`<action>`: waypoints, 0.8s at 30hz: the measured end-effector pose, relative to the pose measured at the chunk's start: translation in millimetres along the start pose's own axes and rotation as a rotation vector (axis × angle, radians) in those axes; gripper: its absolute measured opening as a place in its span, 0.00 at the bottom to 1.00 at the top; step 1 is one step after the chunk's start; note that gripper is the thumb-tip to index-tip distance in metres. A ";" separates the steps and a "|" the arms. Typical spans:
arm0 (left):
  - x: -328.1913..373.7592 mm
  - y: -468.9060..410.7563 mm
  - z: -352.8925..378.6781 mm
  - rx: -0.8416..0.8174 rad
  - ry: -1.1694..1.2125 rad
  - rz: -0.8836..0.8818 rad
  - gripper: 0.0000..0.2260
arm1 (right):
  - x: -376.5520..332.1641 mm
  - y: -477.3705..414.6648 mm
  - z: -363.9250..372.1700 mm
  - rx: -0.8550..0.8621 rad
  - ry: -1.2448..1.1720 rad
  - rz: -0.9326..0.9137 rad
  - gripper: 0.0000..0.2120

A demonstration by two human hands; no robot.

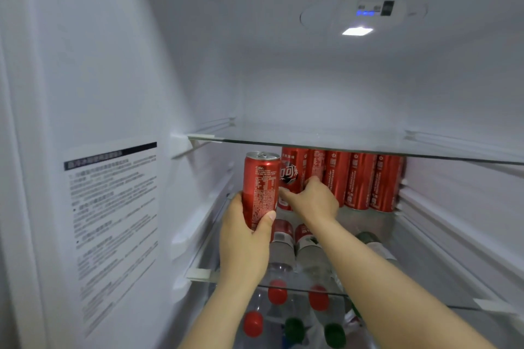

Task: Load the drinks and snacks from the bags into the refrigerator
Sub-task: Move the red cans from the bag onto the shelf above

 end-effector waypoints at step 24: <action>21.8 -15.5 83.7 -0.359 -0.086 -0.022 0.20 | 110.4 -13.6 -87.3 0.096 -0.004 0.103 0.30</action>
Point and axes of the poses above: each hand's wrist, its own y-axis away from the middle knuckle, its own z-axis out of the palm, x = y × z, the point moved 3 cm from there along -y, towards the middle knuckle, and after that the axes turned 12 degrees about x, right-handed, at the moved point
